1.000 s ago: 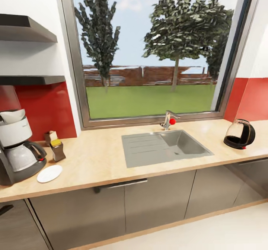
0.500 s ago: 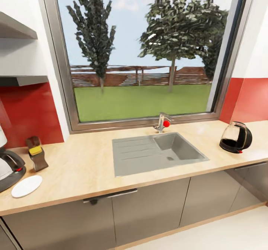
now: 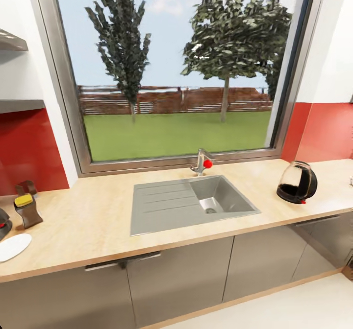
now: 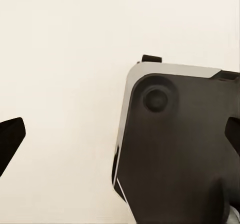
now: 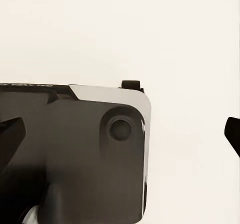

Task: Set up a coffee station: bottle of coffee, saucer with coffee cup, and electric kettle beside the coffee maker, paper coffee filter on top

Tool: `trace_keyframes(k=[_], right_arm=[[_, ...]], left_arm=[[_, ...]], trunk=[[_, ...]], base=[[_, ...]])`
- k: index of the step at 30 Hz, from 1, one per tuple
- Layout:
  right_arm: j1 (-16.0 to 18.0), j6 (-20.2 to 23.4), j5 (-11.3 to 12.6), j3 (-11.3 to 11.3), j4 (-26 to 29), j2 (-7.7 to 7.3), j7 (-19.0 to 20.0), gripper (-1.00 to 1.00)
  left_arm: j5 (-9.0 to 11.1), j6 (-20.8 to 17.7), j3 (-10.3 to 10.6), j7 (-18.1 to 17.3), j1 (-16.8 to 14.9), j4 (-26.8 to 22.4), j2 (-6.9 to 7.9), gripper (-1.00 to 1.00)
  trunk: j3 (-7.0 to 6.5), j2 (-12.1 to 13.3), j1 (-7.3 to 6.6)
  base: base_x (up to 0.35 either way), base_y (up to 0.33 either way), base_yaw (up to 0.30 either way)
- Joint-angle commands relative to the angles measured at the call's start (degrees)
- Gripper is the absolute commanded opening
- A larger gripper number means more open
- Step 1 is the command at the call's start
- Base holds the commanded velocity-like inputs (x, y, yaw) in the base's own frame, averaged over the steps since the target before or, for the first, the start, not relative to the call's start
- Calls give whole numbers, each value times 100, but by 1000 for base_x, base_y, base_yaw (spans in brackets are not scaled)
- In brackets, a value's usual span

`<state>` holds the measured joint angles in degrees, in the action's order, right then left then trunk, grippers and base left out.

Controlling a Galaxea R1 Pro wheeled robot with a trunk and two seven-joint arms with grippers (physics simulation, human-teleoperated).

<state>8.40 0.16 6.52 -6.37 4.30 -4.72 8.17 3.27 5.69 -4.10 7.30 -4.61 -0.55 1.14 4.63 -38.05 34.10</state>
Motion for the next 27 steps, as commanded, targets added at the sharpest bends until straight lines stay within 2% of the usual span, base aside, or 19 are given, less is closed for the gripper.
trace_keyframes(k=[1, 8, 15, 27], right_arm=[[4, 2, 60, -46, 1, -3, 18, 100], [4, 2, 56, -46, 1, -3, 18, 100], [4, -2, 58, -46, 1, -3, 18, 100], [4, -1, 60, -39, 1, -11, 18, 100]], left_arm=[[33, 27, -40, -1, -5, 11, 0, 100], [37, 28, -47, -1, -5, 27, 4, 100], [42, 28, -47, 3, -5, 28, 38, 100], [40, 28, -51, 7, 57, 68, 55, 100]], trunk=[[10, -8, 2], [10, -8, 2], [10, -8, 2], [10, -8, 2]], base=[[0, -312, 0], [0, -312, 9], [0, -312, 189], [20, -312, 12]])
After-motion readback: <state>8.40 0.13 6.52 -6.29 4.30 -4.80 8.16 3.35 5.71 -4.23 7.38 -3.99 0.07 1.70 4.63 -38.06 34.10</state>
